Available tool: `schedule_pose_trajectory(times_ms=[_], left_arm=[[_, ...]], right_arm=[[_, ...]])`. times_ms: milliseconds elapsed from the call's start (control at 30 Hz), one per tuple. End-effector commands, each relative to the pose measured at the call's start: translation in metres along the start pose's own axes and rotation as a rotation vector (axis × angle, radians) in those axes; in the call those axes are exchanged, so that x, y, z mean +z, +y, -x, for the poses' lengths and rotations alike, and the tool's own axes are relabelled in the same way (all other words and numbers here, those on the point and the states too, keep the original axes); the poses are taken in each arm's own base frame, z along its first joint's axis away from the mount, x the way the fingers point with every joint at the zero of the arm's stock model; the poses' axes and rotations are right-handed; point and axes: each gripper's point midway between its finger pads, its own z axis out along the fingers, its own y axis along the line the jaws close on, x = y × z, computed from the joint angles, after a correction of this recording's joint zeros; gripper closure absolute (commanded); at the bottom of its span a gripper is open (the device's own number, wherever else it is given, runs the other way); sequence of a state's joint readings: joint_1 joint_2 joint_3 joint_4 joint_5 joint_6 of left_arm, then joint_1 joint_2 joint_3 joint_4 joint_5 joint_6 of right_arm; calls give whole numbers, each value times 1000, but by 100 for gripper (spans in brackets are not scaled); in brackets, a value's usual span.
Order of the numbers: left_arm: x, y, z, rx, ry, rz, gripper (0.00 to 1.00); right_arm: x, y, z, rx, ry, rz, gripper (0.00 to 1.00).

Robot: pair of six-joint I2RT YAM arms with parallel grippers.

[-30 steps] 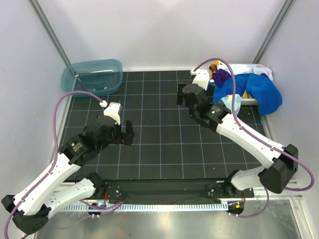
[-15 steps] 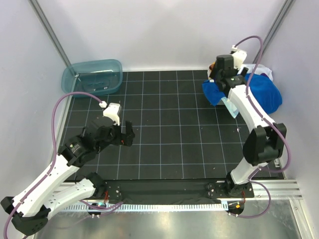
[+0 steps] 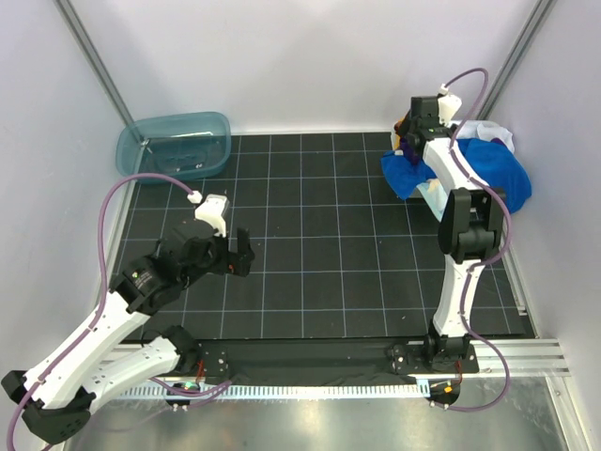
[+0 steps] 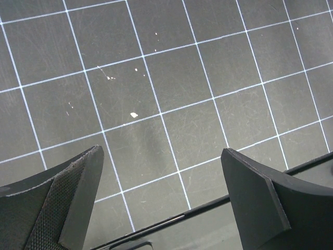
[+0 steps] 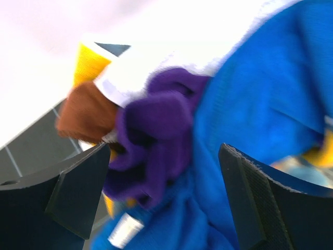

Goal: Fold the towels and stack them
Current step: Grab crumpled towel

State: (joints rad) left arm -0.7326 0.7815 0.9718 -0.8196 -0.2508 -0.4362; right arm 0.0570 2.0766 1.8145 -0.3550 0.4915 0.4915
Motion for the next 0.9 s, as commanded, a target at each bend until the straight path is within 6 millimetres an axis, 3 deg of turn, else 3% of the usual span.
schedule_pose_trajectory(times_ms=[0, 167, 300, 400, 567, 633, 867], left_arm=[[1, 1, 6, 6, -30, 5, 1], [3, 2, 5, 12, -22, 11, 0], [4, 1, 5, 16, -19, 8, 1], [4, 1, 5, 20, -17, 11, 0], [4, 2, 5, 19, -16, 13, 0], [5, 2, 4, 19, -14, 12, 0], [6, 1, 5, 18, -12, 11, 0]], right_arm=[[-1, 25, 37, 85, -69, 55, 8], [9, 25, 23, 87, -52, 49, 17], [8, 26, 20, 90, -49, 67, 37], [8, 27, 20, 91, -47, 77, 43], [2, 29, 13, 92, -13, 105, 39], [-5, 30, 20, 99, -46, 137, 34], [-18, 29, 20, 96, -46, 166, 36]])
